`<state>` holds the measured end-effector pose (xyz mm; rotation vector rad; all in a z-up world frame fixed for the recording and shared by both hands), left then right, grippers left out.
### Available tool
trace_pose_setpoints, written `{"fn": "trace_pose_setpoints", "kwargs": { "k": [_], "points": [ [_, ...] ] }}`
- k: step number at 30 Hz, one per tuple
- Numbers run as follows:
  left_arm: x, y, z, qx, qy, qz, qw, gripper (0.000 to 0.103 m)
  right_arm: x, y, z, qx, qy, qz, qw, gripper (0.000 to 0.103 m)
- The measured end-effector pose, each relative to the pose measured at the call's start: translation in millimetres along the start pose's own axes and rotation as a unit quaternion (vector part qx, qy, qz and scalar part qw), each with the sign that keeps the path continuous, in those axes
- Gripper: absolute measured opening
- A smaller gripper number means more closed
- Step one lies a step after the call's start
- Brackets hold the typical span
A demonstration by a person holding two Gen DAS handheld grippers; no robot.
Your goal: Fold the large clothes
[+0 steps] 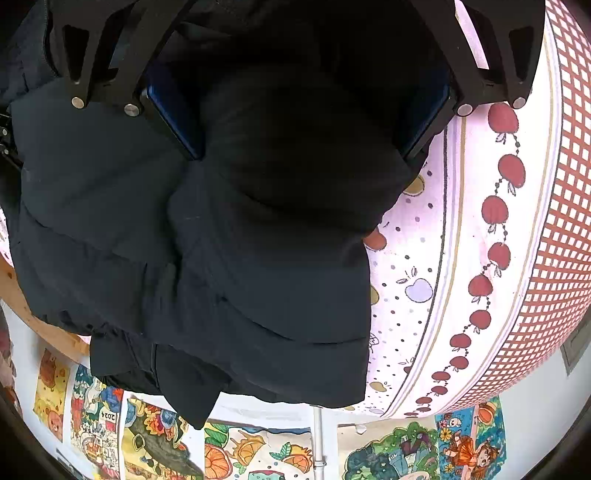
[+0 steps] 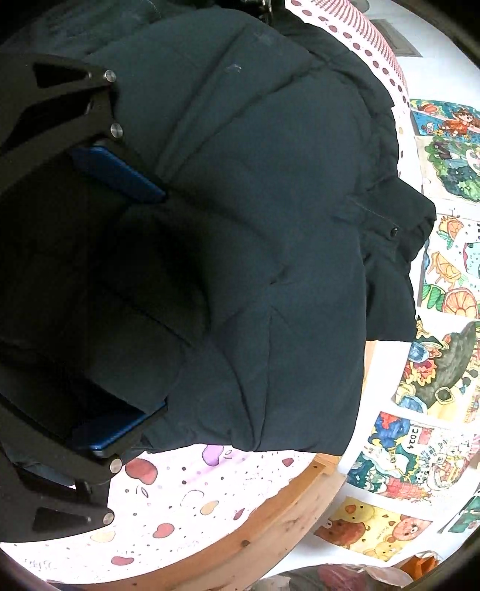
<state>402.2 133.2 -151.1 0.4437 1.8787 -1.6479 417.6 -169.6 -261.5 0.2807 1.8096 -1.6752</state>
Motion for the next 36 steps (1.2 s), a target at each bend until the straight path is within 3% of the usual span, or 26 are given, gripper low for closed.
{"fn": "trace_pose_setpoints", "kwargs": {
  "k": [10,17,19,23,28,30,33,36],
  "points": [
    [-1,-9,-5,0.022,0.002,-0.036,0.9991,0.103,3,-15,5,-0.005,0.014,-0.051,0.999,0.102],
    [11,-50,-1,0.023,0.073,-0.074,0.9943,0.103,18,-44,7,-0.058,0.071,-0.144,0.985,0.102],
    [8,-64,2,0.031,0.083,-0.078,0.9930,0.103,9,-56,13,-0.062,0.087,-0.150,0.983,0.102],
    [-24,-87,3,0.030,0.079,-0.075,0.9936,0.103,-43,-84,29,-0.048,0.088,-0.103,0.990,0.102],
    [-112,-105,4,0.017,0.033,-0.033,0.9988,0.103,-127,-88,38,-0.029,0.083,-0.059,0.994,0.102],
    [-154,-106,8,0.026,0.001,0.004,0.9997,0.103,-158,-83,39,-0.014,0.074,-0.036,0.996,0.102],
    [-199,-96,18,0.047,-0.045,0.043,0.9970,0.103,-203,-78,38,0.011,0.084,0.043,0.995,0.102],
    [-233,-69,33,0.096,-0.075,0.066,0.9904,0.103,-226,-63,31,-0.009,0.119,0.108,0.987,0.102]
  ]
}}
Point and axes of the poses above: each gripper's, at about its wrist camera, not at the fingertips, and y roughly the way its jaws point, z to its right, x to its underside, the point moved 10 cm from there along y, roughly the way its jaws point, and after that the axes turned 2 degrees about y, right-handed, at the moved point
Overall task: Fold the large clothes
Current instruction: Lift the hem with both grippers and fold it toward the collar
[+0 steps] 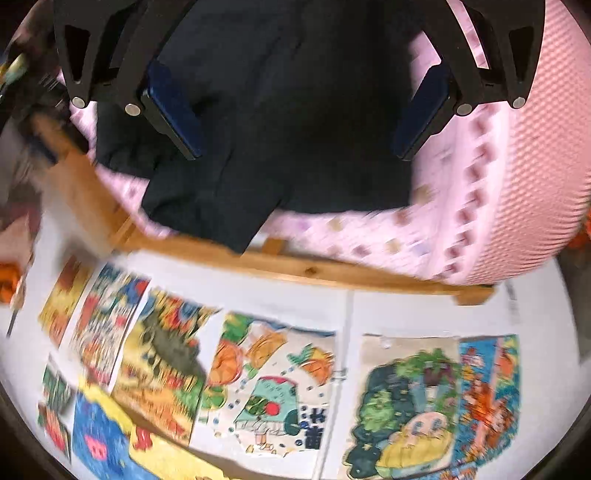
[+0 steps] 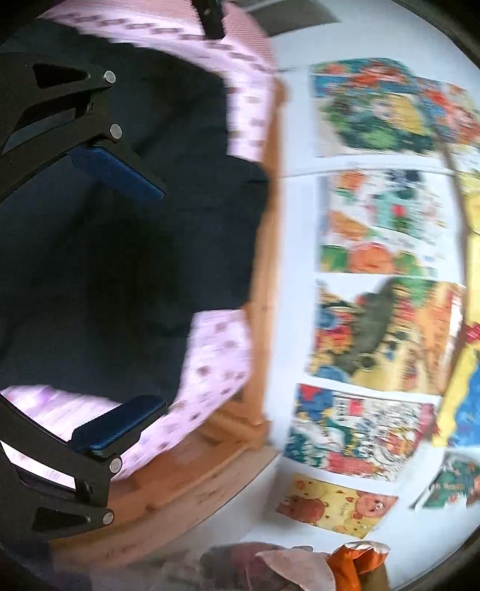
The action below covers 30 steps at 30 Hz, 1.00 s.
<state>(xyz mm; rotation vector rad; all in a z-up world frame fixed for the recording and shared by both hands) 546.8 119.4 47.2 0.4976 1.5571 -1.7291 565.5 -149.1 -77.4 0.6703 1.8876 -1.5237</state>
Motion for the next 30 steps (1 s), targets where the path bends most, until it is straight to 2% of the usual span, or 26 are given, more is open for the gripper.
{"fn": "trace_pose_setpoints", "kwargs": {
  "k": [4,10,16,19,20,21,22,23,24,25,28,30],
  "points": [
    [-14,53,11,0.006,0.013,0.014,0.9998,0.103,1,38,0,-0.029,0.050,0.034,0.998,0.102],
    [-25,114,31,0.015,0.030,0.018,0.9993,0.103,15,116,29,-0.045,0.151,0.015,0.987,0.102],
    [-37,146,38,0.033,0.013,0.031,0.9989,0.100,18,147,31,-0.083,0.182,0.013,0.980,0.091],
    [-41,157,39,0.028,0.009,0.030,0.9991,0.075,17,157,22,-0.092,0.177,0.007,0.980,0.088],
    [-40,162,40,0.023,0.009,0.023,0.9994,0.061,18,160,19,-0.091,0.174,0.002,0.981,0.085],
    [-37,167,40,0.023,0.008,0.016,0.9996,0.045,20,164,17,-0.086,0.169,-0.005,0.982,0.075],
    [-36,169,41,0.029,0.005,0.014,0.9995,0.037,22,167,16,-0.080,0.163,-0.016,0.983,0.062],
    [-34,169,43,0.039,0.000,0.014,0.9991,0.022,23,167,16,-0.080,0.162,-0.020,0.983,0.056],
    [-33,168,45,0.051,-0.004,0.015,0.9986,0.014,26,167,14,-0.086,0.162,-0.024,0.983,0.043],
    [-31,166,46,0.060,-0.006,0.019,0.9980,0.012,27,165,13,-0.090,0.162,-0.023,0.982,0.035],
    [-27,152,51,0.074,0.001,0.034,0.9967,0.008,31,156,13,-0.093,0.159,-0.019,0.983,0.023],
    [-25,139,51,0.074,0.015,0.044,0.9962,0.008,34,143,15,-0.096,0.156,-0.013,0.983,0.019]
  ]
}}
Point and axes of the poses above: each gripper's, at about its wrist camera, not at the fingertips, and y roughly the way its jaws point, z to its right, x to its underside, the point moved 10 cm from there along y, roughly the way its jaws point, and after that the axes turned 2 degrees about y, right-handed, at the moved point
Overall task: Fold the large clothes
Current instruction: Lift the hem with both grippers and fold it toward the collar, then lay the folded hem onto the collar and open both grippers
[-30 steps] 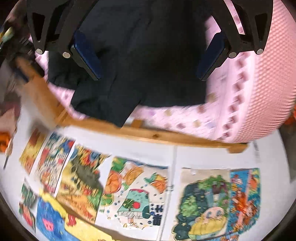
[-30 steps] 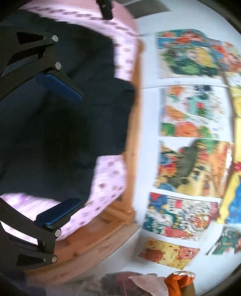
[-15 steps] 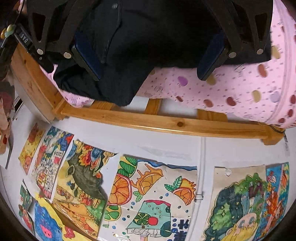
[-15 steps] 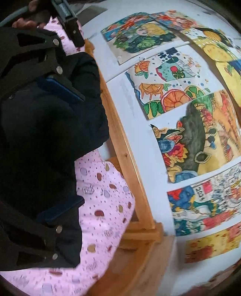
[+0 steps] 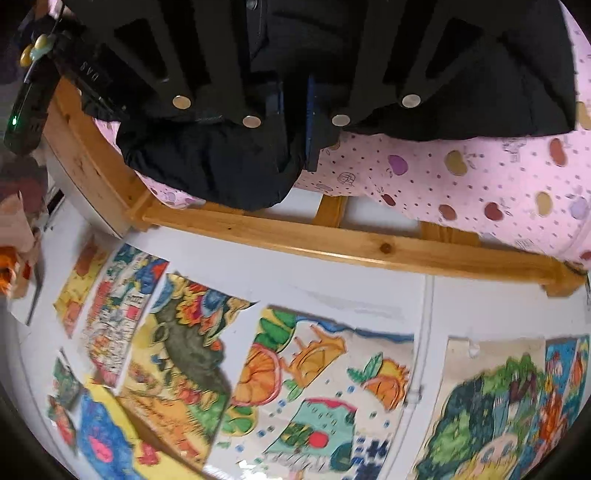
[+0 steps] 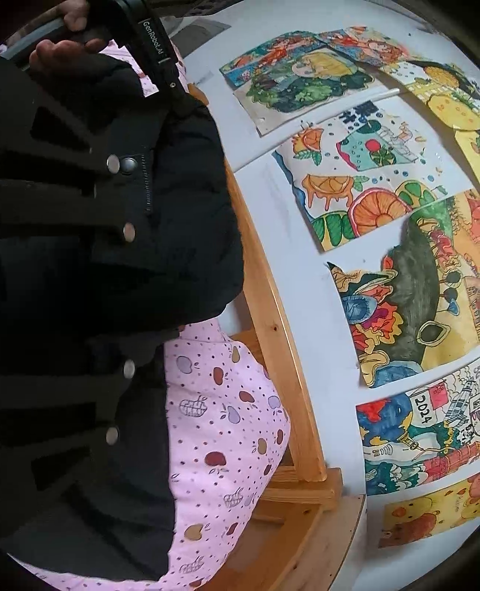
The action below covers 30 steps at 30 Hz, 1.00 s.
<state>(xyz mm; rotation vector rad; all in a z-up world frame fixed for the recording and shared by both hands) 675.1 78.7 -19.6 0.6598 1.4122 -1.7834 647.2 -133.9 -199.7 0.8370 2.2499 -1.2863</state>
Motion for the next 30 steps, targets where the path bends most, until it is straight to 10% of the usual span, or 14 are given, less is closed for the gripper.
{"fn": "trace_pose_setpoints", "kwargs": {
  "k": [15,30],
  "points": [
    [68,-116,11,-0.003,0.100,-0.004,0.9949,0.006,46,-124,-16,-0.002,-0.134,0.024,0.991,0.008],
    [156,-68,-16,-0.001,0.119,-0.076,0.9899,0.006,115,-83,18,0.036,-0.168,-0.069,0.983,0.007]
  ]
}}
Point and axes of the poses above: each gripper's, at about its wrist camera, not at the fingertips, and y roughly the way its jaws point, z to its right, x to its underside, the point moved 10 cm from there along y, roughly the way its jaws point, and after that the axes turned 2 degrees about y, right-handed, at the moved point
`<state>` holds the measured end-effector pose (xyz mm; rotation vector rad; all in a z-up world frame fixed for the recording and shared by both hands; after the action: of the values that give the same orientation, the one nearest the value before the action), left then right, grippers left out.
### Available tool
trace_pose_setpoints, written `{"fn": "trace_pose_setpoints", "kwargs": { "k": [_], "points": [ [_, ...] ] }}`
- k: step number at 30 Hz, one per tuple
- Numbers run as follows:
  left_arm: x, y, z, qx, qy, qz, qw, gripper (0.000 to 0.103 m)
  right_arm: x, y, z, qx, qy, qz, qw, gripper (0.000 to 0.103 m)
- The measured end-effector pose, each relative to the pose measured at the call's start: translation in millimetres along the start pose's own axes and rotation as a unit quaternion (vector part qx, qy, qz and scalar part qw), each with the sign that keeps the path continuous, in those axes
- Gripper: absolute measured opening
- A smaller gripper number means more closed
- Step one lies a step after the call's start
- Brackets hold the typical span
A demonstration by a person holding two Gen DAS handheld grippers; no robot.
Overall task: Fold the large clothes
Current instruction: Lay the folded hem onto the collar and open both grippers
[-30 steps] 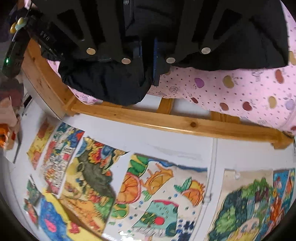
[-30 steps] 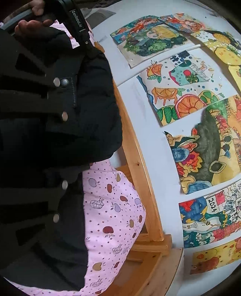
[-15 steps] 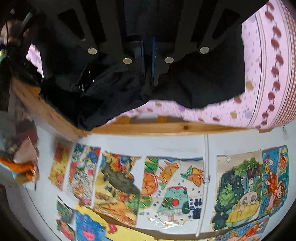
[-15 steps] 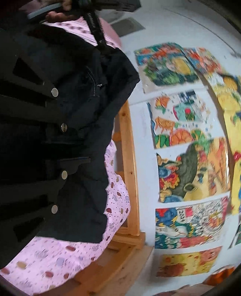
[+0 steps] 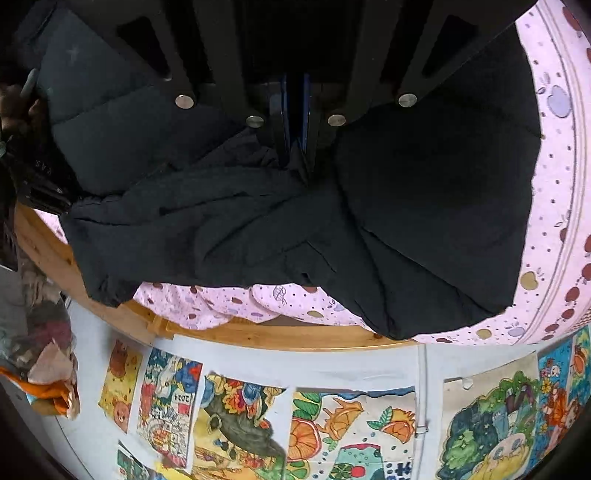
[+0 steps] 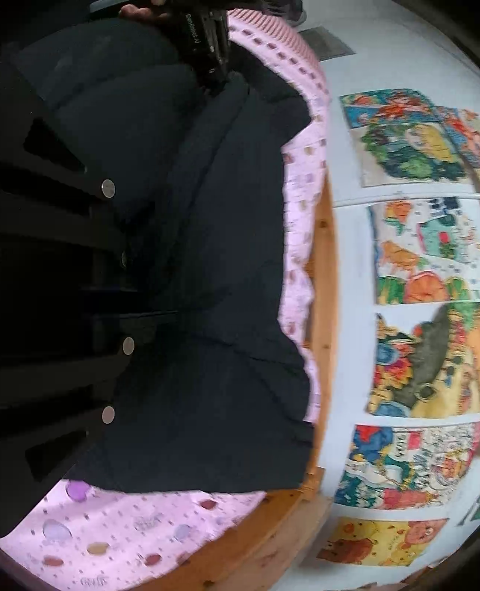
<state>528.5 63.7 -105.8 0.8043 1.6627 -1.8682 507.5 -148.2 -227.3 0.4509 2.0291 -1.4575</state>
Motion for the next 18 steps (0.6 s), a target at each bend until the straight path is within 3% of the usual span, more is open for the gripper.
{"fn": "trace_pose_setpoints", "kwargs": {
  "k": [6,12,14,18],
  "points": [
    [8,15,6,-0.031,0.038,0.008,0.9988,0.006,14,23,-1,0.005,0.002,-0.020,1.000,0.007],
    [2,-2,6,-0.022,0.033,0.030,0.9988,0.008,11,10,-1,-0.002,0.009,-0.007,1.000,0.010],
    [2,-7,6,-0.021,0.032,0.032,0.9987,0.011,10,4,1,-0.007,0.013,-0.002,1.000,0.016],
    [4,-23,4,-0.017,0.038,0.028,0.9987,0.029,16,-17,11,-0.012,0.004,0.006,1.000,0.041]
  ]
}}
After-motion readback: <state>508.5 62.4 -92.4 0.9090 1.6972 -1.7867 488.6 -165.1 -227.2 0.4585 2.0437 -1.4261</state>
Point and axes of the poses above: each gripper's, at about its wrist camera, not at the fingertips, and y roughly the way its jaws point, z to its right, x to its underside, the point moved 10 cm from there along y, roughly the way its jaws point, and after that the axes turned 2 degrees about y, right-handed, at the moved point
